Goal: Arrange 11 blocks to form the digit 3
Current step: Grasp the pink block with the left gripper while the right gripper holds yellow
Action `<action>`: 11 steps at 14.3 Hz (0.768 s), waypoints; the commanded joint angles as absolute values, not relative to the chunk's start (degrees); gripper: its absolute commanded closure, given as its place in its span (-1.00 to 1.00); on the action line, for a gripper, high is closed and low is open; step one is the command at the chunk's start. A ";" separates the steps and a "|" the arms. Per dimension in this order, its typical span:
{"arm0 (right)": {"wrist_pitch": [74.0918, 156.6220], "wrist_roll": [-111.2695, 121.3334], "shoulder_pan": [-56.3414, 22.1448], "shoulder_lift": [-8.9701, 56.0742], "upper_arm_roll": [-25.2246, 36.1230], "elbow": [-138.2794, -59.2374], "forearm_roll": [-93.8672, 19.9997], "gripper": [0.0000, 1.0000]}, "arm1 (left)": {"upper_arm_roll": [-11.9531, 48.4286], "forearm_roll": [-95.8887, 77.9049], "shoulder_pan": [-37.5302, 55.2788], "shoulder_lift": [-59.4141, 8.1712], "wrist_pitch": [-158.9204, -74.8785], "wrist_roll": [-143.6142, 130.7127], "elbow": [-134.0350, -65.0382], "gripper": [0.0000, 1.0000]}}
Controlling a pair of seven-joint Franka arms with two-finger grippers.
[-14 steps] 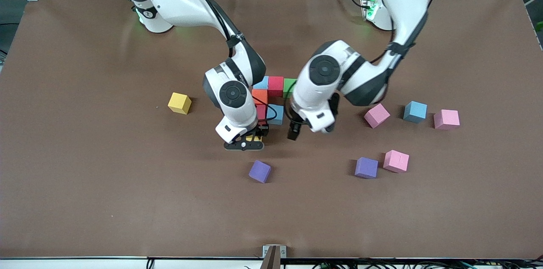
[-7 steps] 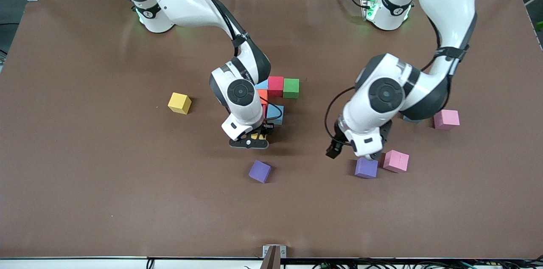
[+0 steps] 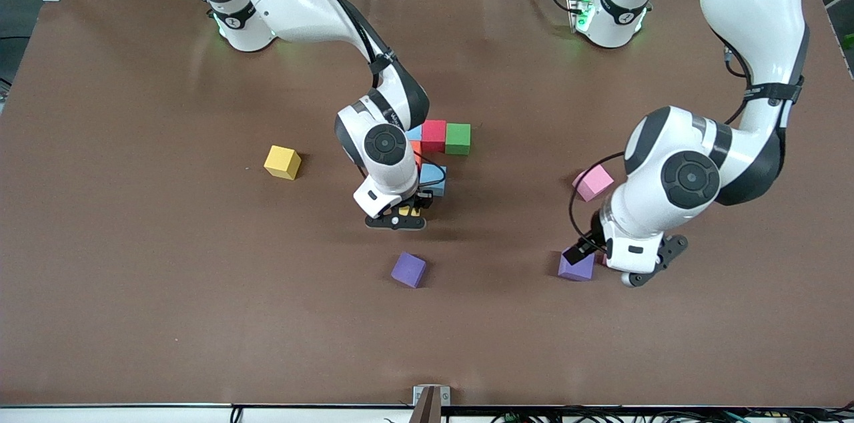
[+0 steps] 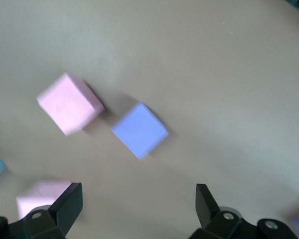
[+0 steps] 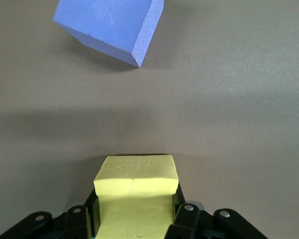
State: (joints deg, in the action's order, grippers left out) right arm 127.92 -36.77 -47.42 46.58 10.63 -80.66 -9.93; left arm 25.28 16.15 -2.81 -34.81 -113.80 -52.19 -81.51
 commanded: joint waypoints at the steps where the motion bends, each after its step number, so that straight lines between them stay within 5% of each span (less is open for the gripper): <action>1: 128.67 -37.79 -48.34 46.23 11.34 -81.74 -9.05 0.99 | 23.56 18.19 -3.60 -36.82 -113.64 -36.44 -80.86 -1.00; 11: 127.97 -37.79 -48.69 46.05 11.43 -82.88 -7.82 0.99 | 21.80 19.77 -7.82 -43.58 -117.41 -6.69 -81.30 -0.99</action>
